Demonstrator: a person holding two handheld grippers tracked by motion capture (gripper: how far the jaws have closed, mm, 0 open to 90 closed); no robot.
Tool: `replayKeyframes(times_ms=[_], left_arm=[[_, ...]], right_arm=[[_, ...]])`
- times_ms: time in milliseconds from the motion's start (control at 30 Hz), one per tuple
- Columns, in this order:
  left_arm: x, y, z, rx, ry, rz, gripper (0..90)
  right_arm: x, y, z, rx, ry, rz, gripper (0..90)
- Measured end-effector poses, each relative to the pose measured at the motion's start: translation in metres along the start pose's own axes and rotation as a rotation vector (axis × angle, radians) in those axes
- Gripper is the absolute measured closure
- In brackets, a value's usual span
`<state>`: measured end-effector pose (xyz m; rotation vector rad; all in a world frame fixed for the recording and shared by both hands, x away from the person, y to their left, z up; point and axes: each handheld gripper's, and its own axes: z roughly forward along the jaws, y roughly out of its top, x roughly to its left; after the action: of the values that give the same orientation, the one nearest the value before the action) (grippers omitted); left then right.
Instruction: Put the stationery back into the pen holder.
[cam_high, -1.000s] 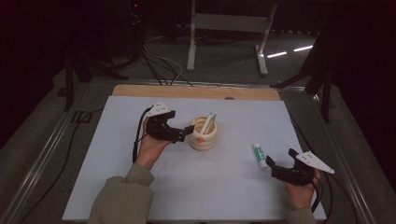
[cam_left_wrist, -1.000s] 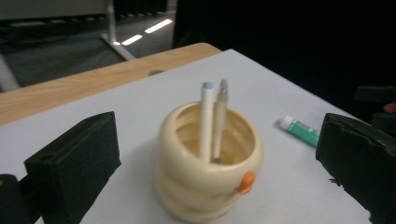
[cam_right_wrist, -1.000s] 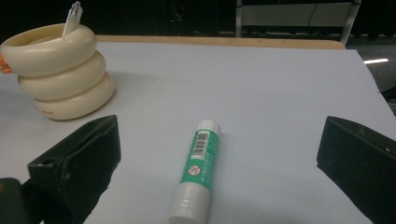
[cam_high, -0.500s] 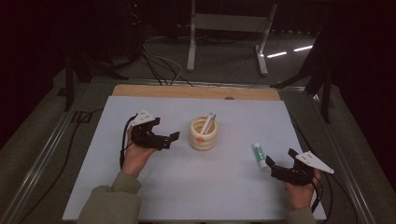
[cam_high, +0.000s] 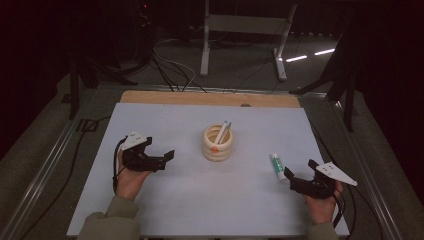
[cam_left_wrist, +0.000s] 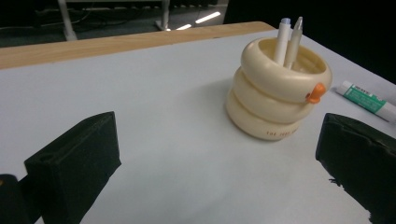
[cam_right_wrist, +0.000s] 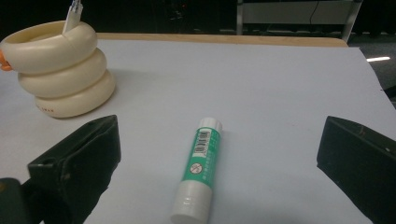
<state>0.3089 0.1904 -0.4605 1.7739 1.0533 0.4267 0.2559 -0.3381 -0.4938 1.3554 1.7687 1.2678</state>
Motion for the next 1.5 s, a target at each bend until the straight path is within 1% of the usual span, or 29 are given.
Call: replayKeyframes(times_ms=[100,200,300,500,633,667,767,900,967,1067,1133,1200,1267,1300,1333,1433,1500], left_arm=[[0.002,-0.007,-0.009,-0.01,0.027,0.0,0.2],[0.003,-0.013,-0.016,-0.029,0.043,-0.003,0.2],[0.004,-0.02,-0.022,-0.048,0.049,-0.011,0.2],[0.006,-0.035,-0.031,-0.065,0.072,0.0,0.2],[0.01,-0.039,-0.038,-0.096,0.093,-0.019,0.2],[0.01,-0.039,-0.04,-0.104,0.093,-0.023,0.2],[0.011,-0.041,-0.044,-0.118,0.103,-0.022,0.2],[0.012,-0.043,-0.048,-0.141,0.111,-0.034,0.2],[0.012,-0.045,-0.048,-0.143,0.115,-0.04,0.2],[0.011,-0.045,-0.048,-0.143,0.113,-0.04,0.2],[0.011,-0.045,-0.049,-0.143,0.118,-0.032,0.2],[0.01,-0.046,-0.048,-0.136,0.123,-0.025,0.2],[0.011,-0.047,-0.048,-0.132,0.126,-0.022,0.2],[0.011,-0.047,-0.048,-0.134,0.128,-0.027,0.2],[0.011,-0.047,-0.048,-0.136,0.126,-0.028,0.2],[0.01,-0.048,-0.046,-0.129,0.129,-0.019,0.2],[0.01,-0.049,-0.045,-0.128,0.125,-0.019,0.2]], right_arm=[[0.0,0.0,0.0,0.002,-0.001,-0.005,0.0],[0.0,0.0,0.0,0.002,-0.003,-0.004,0.0],[0.0,0.0,0.001,0.003,-0.005,-0.006,0.0],[-0.002,0.001,0.0,0.009,-0.004,-0.006,0.0],[-0.003,0.001,0.001,0.019,-0.004,-0.005,0.0],[-0.003,0.001,0.001,0.024,-0.005,-0.005,0.0],[-0.003,0.001,0.002,0.037,-0.003,-0.003,0.0],[-0.003,0.001,0.003,0.07,-0.001,0.003,0.0],[-0.002,0.001,0.004,0.089,0.001,0.009,0.0],[-0.001,0.004,0.004,0.112,0.003,0.004,0.0],[0.0,0.008,0.003,0.122,0.005,0.01,0.0],[0.002,0.013,0.003,0.139,0.009,0.005,0.0],[0.003,0.019,0.004,0.167,0.013,-0.012,0.0],[0.004,0.022,0.005,0.183,0.014,-0.019,0.0],[0.004,0.027,0.007,0.209,0.023,-0.022,0.0],[0.004,0.035,0.012,0.252,0.05,-0.014,0.0],[0.004,0.041,0.015,0.281,0.056,-0.028,0.0]])
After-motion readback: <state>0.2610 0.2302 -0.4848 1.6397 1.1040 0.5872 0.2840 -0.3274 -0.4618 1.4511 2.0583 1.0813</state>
